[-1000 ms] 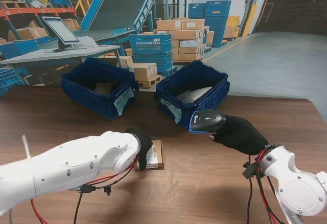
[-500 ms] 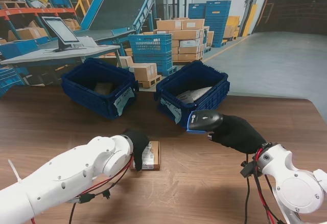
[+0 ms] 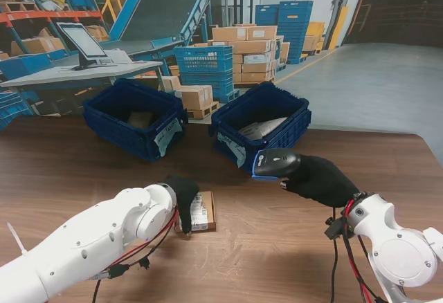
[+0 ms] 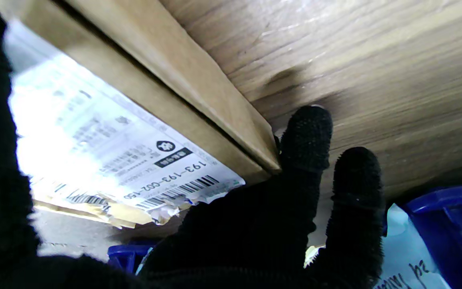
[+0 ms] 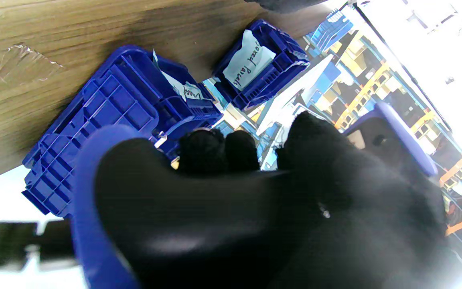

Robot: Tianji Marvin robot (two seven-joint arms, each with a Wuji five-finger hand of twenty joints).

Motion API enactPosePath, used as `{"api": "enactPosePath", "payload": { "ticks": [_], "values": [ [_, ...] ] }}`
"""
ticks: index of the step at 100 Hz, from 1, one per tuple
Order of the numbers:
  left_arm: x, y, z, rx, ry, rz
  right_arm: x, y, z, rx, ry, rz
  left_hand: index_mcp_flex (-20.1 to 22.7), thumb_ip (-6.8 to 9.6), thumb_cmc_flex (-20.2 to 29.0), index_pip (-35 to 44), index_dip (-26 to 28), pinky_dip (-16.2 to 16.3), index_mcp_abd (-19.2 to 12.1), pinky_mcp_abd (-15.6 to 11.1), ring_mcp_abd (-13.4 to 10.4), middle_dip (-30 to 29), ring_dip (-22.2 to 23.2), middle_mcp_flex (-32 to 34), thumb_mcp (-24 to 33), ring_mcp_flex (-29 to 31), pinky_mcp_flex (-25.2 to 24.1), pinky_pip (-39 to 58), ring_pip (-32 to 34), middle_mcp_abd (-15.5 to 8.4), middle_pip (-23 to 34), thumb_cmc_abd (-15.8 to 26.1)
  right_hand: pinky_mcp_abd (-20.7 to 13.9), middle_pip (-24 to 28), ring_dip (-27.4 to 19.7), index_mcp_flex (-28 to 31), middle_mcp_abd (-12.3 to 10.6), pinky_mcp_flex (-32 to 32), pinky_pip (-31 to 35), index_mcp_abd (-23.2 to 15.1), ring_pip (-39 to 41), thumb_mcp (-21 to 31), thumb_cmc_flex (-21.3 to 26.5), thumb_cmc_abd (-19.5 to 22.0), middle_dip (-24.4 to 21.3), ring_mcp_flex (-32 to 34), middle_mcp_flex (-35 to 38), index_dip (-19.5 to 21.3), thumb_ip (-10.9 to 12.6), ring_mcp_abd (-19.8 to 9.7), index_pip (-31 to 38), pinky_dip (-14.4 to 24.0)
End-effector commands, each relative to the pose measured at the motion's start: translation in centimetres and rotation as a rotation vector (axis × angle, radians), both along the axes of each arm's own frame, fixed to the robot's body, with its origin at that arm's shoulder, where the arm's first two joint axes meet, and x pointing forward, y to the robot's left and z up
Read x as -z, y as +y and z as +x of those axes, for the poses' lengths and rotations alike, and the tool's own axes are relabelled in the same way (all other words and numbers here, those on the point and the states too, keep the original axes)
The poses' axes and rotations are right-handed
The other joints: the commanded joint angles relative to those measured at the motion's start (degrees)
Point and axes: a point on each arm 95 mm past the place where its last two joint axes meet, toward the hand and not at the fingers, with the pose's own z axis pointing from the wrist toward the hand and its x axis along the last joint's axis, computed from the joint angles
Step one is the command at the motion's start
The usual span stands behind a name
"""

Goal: Scan and sort packages by packaging type

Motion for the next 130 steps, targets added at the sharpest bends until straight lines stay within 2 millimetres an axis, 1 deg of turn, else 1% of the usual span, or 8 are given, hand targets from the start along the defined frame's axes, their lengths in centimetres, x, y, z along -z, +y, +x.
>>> {"api": "enactPosePath", "payload": {
  "ticks": [1, 30, 50, 75, 96, 130],
  "values": [
    [0.4, -0.2, -0.3, -0.022, 0.027, -0.015, -0.1, 0.4, -0.2, -0.009, 0.004, -0.002, 10.02, 6.72, 24.07, 25.29, 2.50, 0.91, -22.76, 1.82, -4.00, 4.26, 1.09, 8.37, 42.99, 3.62, 0.47, 2.23, 2.00, -14.22, 12.73, 5.92, -0.17, -0.63, 0.08, 3.49, 1.86, 0.13, 0.47, -3.69, 0.12, 4.75, 6.10, 4.79, 0.37, 0.08, 1.03, 0.82, -0.52, 0.47, 1.66, 0.36],
    [-2.2, -0.7, 0.6, -0.058, -0.029, -0.070, -0.3, 0.5, -0.2, -0.009, -0.003, -0.006, 10.46, 6.45, 23.99, 25.47, 2.09, 0.52, -22.51, 2.07, -3.99, 4.34, 1.60, 8.85, 44.02, 4.37, 1.16, 2.54, 1.56, -14.04, 12.65, 5.13, -0.24, -0.59, 0.06, 3.50, 1.76, 0.11, 0.44, -3.70, 0.08, 4.74, 6.08, 4.83, 0.38, 0.05, 1.08, 0.80, -0.50, 0.33, 1.67, 0.33],
    [-4.5, -0.9, 1.1, -0.078, -0.063, -0.099, -0.4, 0.5, -0.1, -0.010, -0.007, -0.007, 10.35, 6.14, 23.97, 25.55, 1.95, 0.37, -22.32, 2.18, -3.95, 4.41, 1.87, 8.79, 44.14, 4.39, 1.13, 2.65, 1.37, -13.90, 12.57, 5.16, -0.29, -0.60, 0.06, 3.47, 1.76, 0.16, 0.44, -3.65, 0.09, 4.73, 6.05, 4.76, 0.37, 0.09, 1.05, 0.79, -0.51, 0.45, 1.68, 0.31],
    [-8.5, -1.0, 1.7, -0.136, -0.111, -0.156, -0.5, 0.9, 0.0, -0.018, -0.018, -0.005, 10.15, 5.73, 24.08, 25.57, 1.89, 0.31, -22.23, 2.46, -3.80, 4.51, 2.15, 8.66, 44.08, 4.36, 1.07, 2.88, 1.23, -13.77, 12.49, 5.41, -0.28, -0.59, 0.06, 3.48, 1.79, 0.12, 0.40, -3.67, 0.09, 4.75, 6.11, 4.79, 0.37, 0.07, 1.06, 0.81, -0.51, 0.40, 1.68, 0.28],
    [-12.3, -0.9, 2.7, -0.191, -0.167, -0.209, -0.8, 1.4, 0.1, -0.024, -0.035, -0.012, 10.17, 5.56, 24.22, 25.56, 1.90, 0.32, -22.07, 2.63, -3.64, 4.55, 2.31, 8.65, 44.03, 4.39, 1.04, 3.09, 1.17, -13.58, 12.46, 5.48, -0.23, -0.64, 0.06, 3.48, 1.78, 0.15, 0.40, -3.68, 0.08, 4.72, 6.12, 4.74, 0.36, 0.09, 1.03, 0.83, -0.55, 0.40, 1.68, 0.27],
    [-17.8, 0.7, 4.7, -0.304, -0.218, -0.277, -1.1, 1.8, 0.3, -0.028, -0.046, -0.015, 10.08, 5.19, 24.37, 25.41, 1.83, 0.26, -21.87, 2.90, -3.45, 4.56, 2.44, 8.48, 43.74, 4.24, 0.76, 3.16, 0.98, -13.20, 12.29, 5.77, -0.12, -0.66, 0.06, 3.50, 1.83, 0.13, 0.38, -3.57, 0.04, 4.74, 6.18, 4.72, 0.39, 0.03, 1.03, 0.87, -0.58, 0.44, 1.69, 0.28]
  ]
}}
